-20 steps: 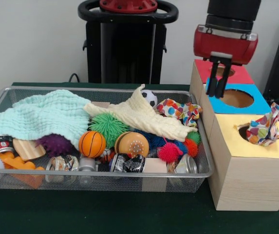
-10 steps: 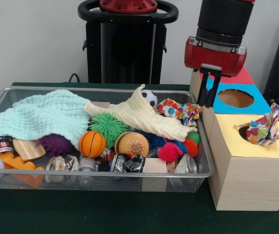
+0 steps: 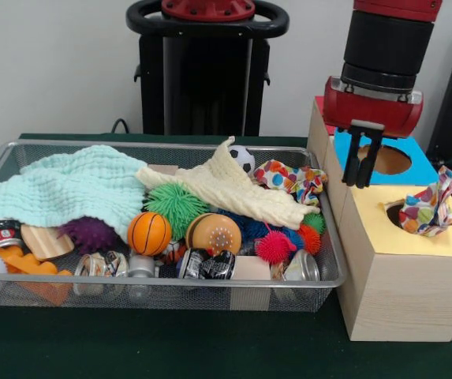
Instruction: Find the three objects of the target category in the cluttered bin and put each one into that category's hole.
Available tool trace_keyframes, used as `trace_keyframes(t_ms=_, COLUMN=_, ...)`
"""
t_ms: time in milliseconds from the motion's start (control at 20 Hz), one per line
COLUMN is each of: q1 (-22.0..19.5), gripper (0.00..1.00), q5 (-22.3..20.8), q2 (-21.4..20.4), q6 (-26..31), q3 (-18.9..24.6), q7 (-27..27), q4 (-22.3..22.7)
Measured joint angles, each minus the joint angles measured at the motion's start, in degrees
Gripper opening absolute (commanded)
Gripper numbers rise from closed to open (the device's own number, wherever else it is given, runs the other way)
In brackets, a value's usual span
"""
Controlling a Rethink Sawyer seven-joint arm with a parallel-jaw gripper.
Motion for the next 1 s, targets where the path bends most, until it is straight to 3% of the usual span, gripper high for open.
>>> trace_keyframes(t_ms=1000, q1=2.9, gripper=0.0, q5=0.0, q2=0.2, q6=0.0, q3=0.2, q7=0.0, q4=-4.5)
